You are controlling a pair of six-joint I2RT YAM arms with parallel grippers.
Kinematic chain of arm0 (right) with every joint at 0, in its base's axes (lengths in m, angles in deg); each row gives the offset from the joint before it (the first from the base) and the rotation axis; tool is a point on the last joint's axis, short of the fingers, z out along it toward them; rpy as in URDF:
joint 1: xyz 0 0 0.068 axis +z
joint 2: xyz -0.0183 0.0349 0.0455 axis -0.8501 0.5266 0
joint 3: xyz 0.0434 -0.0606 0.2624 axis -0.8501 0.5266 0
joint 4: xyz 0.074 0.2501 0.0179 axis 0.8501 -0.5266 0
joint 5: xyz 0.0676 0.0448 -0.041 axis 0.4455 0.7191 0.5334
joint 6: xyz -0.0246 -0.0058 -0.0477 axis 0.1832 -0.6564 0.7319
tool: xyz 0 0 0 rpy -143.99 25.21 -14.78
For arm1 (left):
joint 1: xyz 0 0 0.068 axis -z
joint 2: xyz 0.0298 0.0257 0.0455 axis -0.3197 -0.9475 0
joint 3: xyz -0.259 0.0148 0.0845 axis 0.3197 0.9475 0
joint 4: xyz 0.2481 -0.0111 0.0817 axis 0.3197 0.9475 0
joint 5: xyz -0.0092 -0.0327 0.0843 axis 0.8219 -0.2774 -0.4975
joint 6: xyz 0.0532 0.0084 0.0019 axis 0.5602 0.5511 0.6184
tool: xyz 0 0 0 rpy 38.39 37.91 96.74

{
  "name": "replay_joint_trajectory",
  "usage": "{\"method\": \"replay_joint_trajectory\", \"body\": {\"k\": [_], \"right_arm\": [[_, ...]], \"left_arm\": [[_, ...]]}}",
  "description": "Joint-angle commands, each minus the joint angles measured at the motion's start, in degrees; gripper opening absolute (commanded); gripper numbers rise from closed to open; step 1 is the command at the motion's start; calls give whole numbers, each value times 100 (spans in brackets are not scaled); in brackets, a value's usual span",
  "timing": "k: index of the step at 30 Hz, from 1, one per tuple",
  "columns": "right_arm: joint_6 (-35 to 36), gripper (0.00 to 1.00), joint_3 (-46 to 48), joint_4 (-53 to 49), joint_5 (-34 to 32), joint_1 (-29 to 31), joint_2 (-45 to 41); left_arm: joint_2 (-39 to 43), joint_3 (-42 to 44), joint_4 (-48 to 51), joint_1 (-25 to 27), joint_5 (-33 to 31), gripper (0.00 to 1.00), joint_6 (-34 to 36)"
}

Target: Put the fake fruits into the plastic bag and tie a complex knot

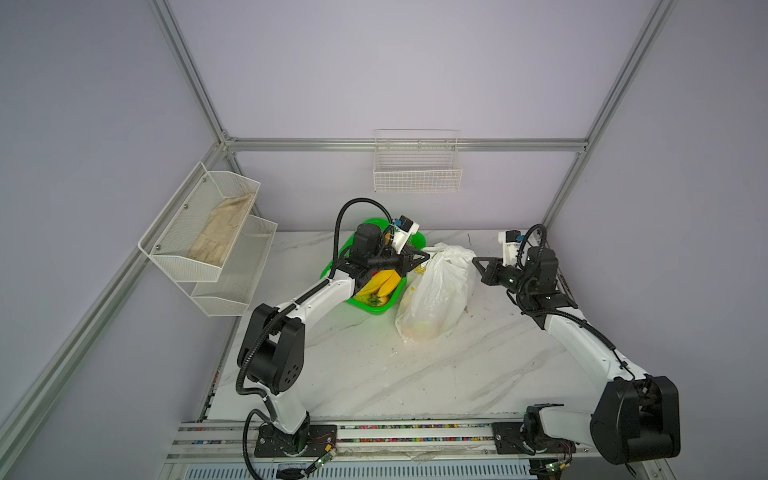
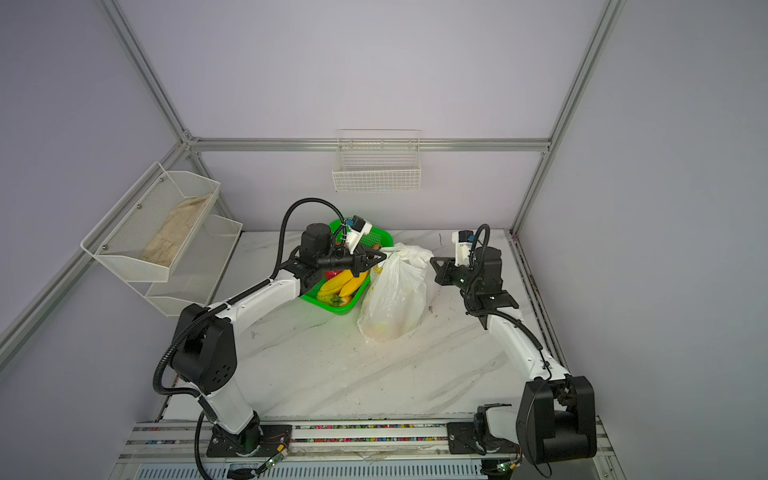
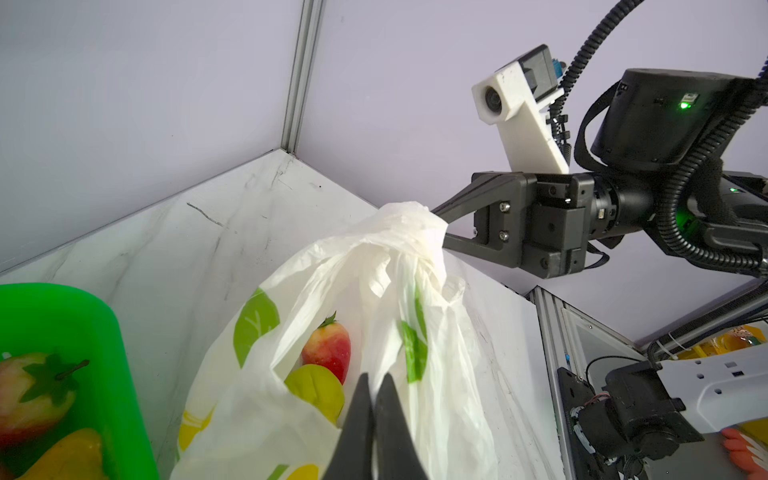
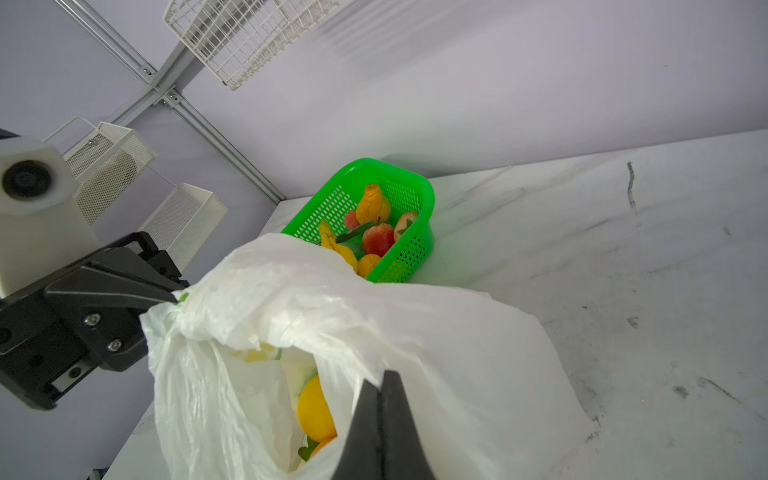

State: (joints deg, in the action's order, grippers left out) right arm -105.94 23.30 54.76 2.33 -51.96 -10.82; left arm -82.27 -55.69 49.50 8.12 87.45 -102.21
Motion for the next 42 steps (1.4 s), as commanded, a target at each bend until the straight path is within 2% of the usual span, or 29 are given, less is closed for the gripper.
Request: {"method": "replay_joint_trajectory", "body": {"k": [1, 14, 21, 28, 33, 42], "right_arm": [[-186, 0, 177, -447, -346, -29, -97], [-359, 0, 348, -737, -1641, -109, -116], [-267, 0, 310, -707, -1997, -347, 107], [-150, 0, 420, -552, -2075, -600, 440], [-209, 0, 589, -377, -2133, -810, 519], [-369, 0, 859, 9, -1761, -1351, 789]], "left_arm": [[162, -39, -289, -2, -151, 0, -89], [278, 153, -350, -125, -668, 0, -194], [419, 399, -356, -296, -1310, 0, -297], [635, 954, -394, -566, -2062, 0, -599], [782, 1497, -693, -744, -2276, 0, -935], [848, 2114, -736, -977, -2628, 0, -1214]]}}
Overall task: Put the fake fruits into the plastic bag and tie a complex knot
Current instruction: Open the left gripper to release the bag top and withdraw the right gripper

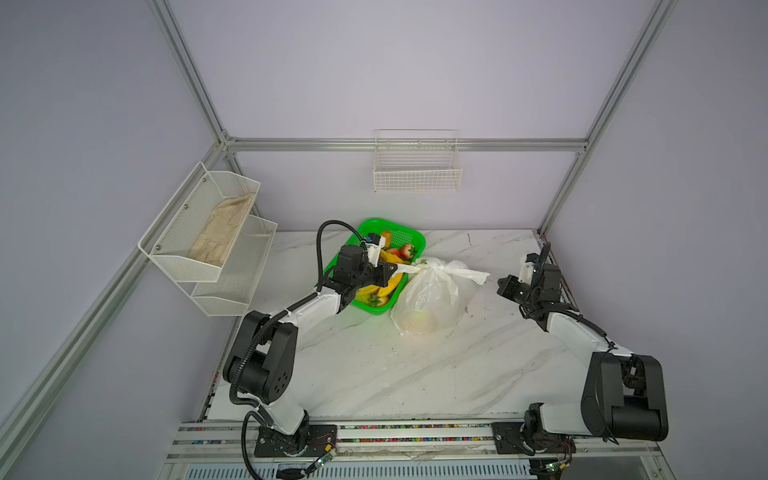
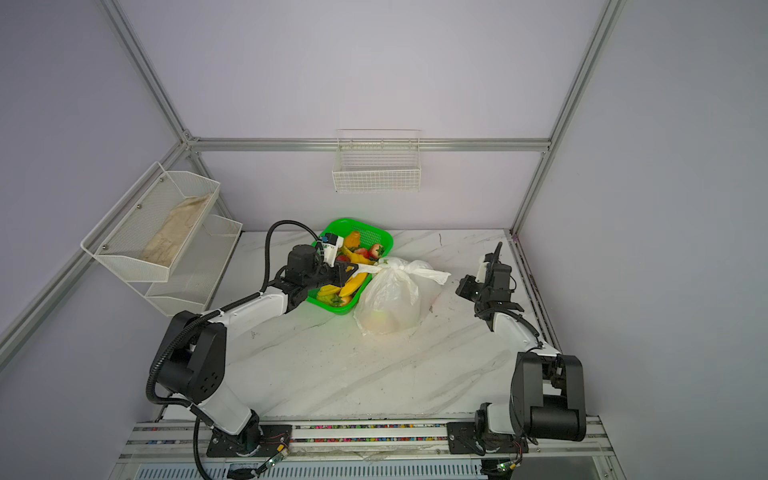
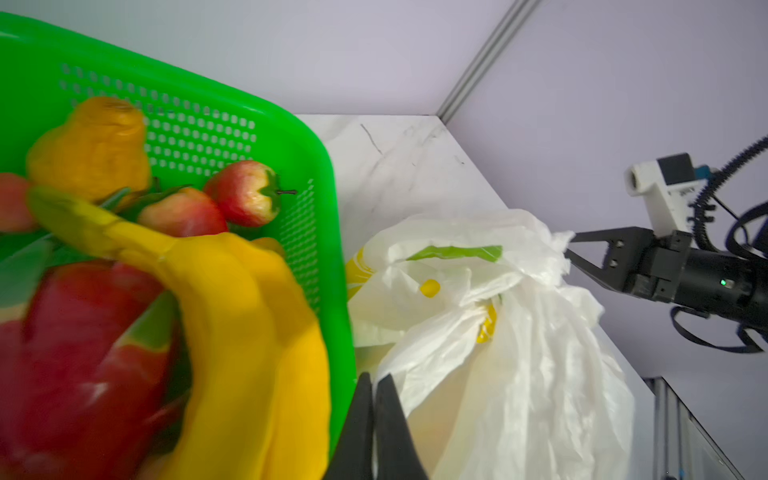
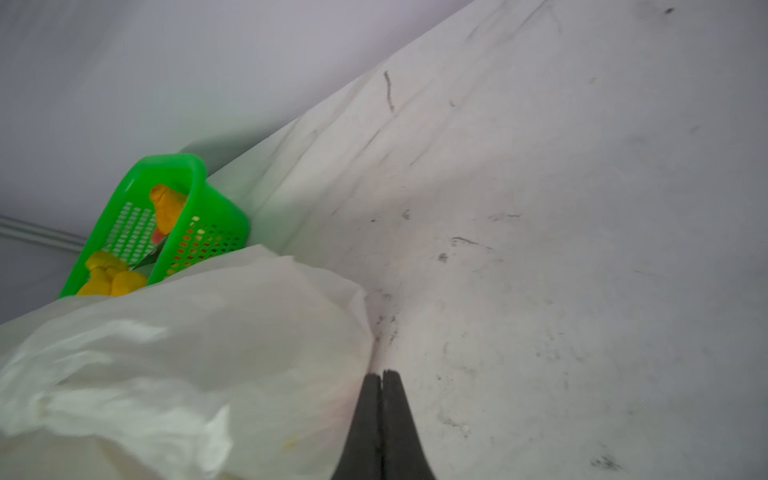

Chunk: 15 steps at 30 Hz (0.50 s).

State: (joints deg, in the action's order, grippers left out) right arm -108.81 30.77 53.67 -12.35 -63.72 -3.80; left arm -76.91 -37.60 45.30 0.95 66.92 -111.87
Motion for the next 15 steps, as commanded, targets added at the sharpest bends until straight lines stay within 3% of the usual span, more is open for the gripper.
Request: {"method": "replay_joint_trajectory", "body": {"k": [1, 3, 6, 7, 8, 10, 11, 15], "right_arm": [[-82, 0, 112, 129, -318, -186, 96], [-34, 0, 84, 150, -315, -183, 78], [2, 0, 172, 555, 132, -61, -95], [106, 0, 153, 586, 222, 38, -352], [251, 8, 97, 522, 204, 159, -452], [559, 26, -63, 266, -108, 457, -676], [653, 44, -95, 199, -350, 575, -767], [922, 67, -82, 225, -1766, 992, -980]], "left_arm": [[340, 359, -314, -276, -639, 0, -280], [387, 411, -396, -272, -554, 0, -241], [390, 416, -843, -212, 104, 0, -221], [396, 477, -1091, -202, 333, 13, -258], [413, 539, -1295, -202, 446, 28, -307], [568, 744, -1640, -216, 453, 46, -370], [666, 853, -1741, -226, 354, 51, -373], [1629, 1500, -1819, -271, -782, 71, -105]]}}
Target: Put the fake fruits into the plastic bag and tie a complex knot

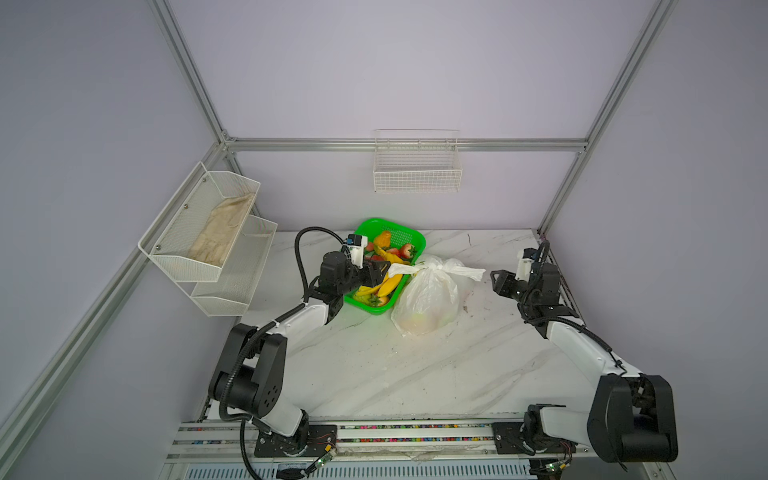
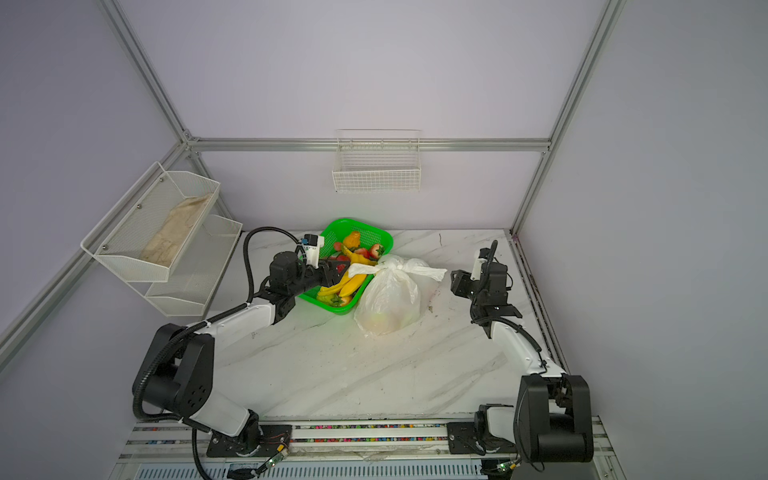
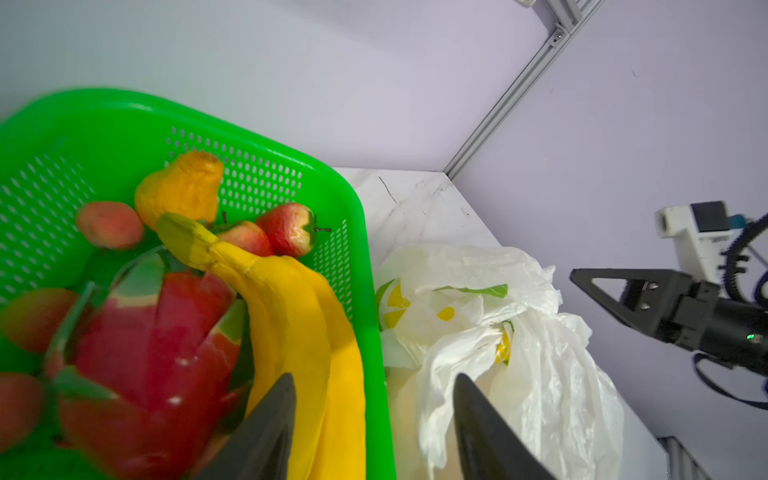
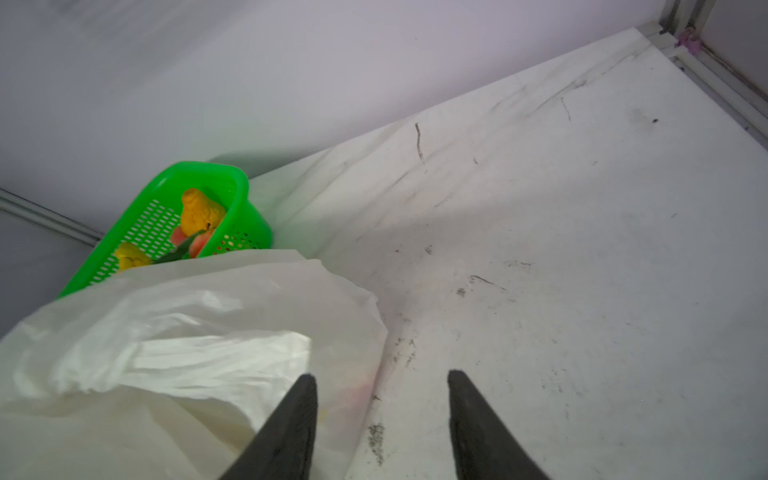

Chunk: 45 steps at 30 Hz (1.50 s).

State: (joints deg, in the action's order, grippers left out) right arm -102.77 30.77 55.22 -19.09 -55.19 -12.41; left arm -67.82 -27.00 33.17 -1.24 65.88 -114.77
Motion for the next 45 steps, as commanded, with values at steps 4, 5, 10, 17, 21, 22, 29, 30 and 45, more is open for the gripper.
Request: {"method": "replay_joint_trajectory", "body": {"k": [4, 5, 10, 17, 21, 22, 29, 30, 45], "right_arm": [[322, 91, 242, 700, -2659, 253, 18], [290, 95, 342, 943, -2990, 266, 84], [566, 97, 887, 2536, -3917, 269, 519], [1043, 97, 1443, 4732, -3625, 269, 1716], [1277, 97, 1376, 5356, -3415, 267, 2183], [1283, 97, 1386, 5538, -3260, 253, 2255], [1490, 97, 1918, 7638, -2450, 251, 3135], [1397, 97, 1898, 7226, -2486, 250, 2972], [1417, 97, 1747, 7102, -2831, 321, 3059]], "left_arm": [[1759, 1258, -188, -70, -2860, 92, 859], [1955, 1402, 17, -79, -3516, 96, 967], [2312, 2034, 99, -236, -5562, 100, 1888], [1465, 2547, -982, -1041, -5095, 100, 1884], [734, 2532, -1491, -1276, -4530, 100, 2076], [609, 2535, -1624, -1313, -4410, 100, 2120], [66, 2913, -2850, -1694, -3741, 100, 2254], [-186, 3020, -3255, -1779, -3486, 100, 2228], [-350, 2938, -3280, -1788, -3216, 100, 2463]]}}
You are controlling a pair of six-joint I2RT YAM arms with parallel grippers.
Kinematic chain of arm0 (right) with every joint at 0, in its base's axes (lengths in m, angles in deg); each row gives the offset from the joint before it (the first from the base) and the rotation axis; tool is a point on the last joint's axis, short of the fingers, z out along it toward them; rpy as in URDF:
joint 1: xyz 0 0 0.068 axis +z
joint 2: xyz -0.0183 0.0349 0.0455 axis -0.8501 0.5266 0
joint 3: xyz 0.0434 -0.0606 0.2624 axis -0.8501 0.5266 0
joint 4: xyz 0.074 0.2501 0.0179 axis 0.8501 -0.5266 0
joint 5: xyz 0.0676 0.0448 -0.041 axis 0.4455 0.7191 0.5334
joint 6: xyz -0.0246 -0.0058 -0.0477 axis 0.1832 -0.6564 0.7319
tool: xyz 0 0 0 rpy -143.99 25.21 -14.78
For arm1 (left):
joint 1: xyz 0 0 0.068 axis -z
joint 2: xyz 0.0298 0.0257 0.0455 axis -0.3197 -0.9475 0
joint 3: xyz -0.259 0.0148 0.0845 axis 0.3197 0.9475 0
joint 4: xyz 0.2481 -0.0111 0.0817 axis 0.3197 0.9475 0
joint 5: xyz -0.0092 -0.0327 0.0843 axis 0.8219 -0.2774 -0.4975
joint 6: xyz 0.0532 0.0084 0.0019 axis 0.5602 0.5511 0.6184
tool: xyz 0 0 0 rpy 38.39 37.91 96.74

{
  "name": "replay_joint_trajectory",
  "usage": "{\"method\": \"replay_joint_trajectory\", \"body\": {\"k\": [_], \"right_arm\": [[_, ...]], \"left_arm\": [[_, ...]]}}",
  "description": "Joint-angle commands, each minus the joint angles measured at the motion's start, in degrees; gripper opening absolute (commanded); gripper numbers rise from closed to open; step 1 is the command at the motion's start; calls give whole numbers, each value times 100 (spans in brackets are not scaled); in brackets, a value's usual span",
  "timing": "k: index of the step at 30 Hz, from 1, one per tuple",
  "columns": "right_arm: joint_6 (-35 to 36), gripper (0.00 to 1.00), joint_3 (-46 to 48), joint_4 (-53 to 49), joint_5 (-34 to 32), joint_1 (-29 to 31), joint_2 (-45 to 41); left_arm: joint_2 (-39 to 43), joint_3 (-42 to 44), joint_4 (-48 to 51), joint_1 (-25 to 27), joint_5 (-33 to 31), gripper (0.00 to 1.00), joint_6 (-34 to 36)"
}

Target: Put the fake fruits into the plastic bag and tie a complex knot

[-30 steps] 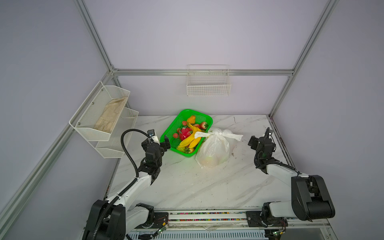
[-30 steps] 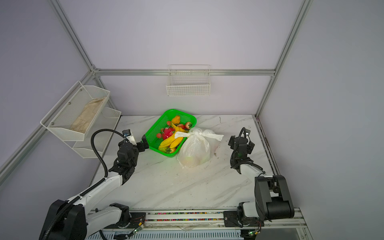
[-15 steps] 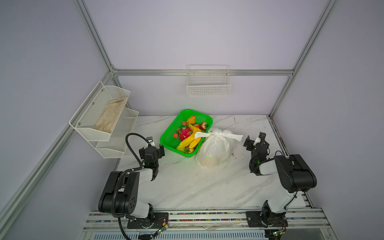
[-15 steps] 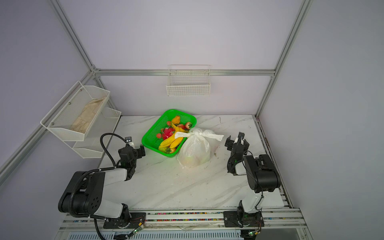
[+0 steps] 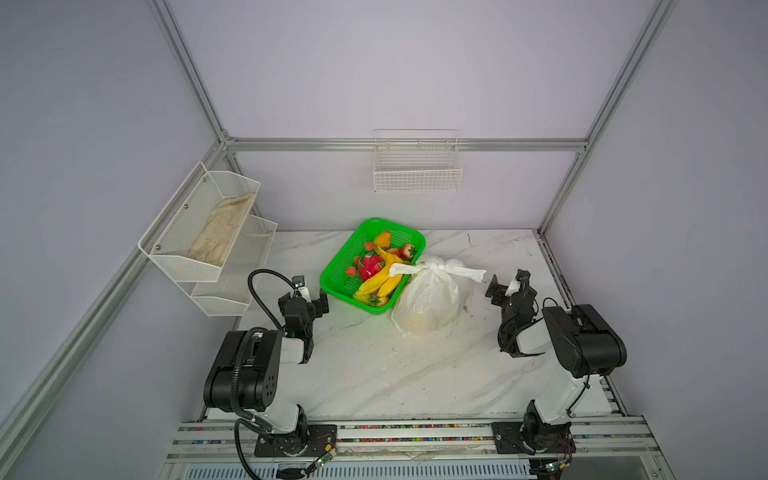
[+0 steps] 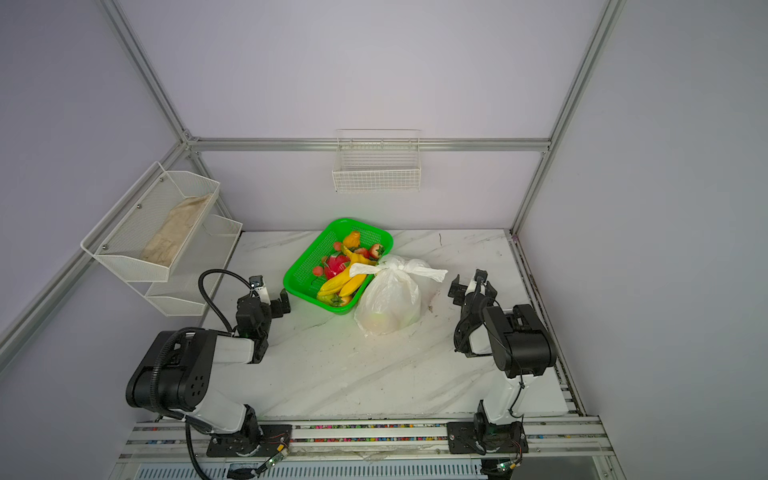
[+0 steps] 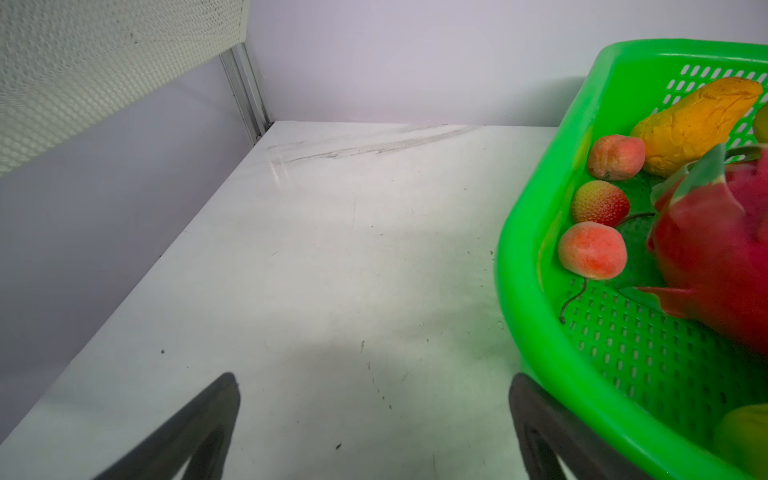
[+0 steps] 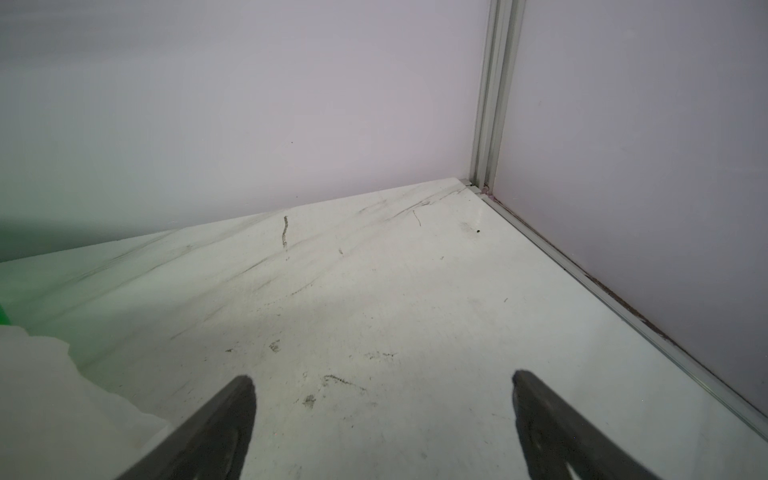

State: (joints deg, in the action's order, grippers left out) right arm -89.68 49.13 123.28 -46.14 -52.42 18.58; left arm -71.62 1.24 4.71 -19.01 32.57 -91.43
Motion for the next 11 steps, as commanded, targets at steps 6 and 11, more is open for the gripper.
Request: {"method": "replay_joint_trajectory", "body": {"k": [6, 11], "right_arm": [[153, 97, -118, 302, -176, 86, -5], [172, 97, -96, 329, -151, 96, -12]], "left_arm": [[30, 113, -430, -10, 111, 100, 138], [25, 114, -432, -9, 112, 100, 130]]}}
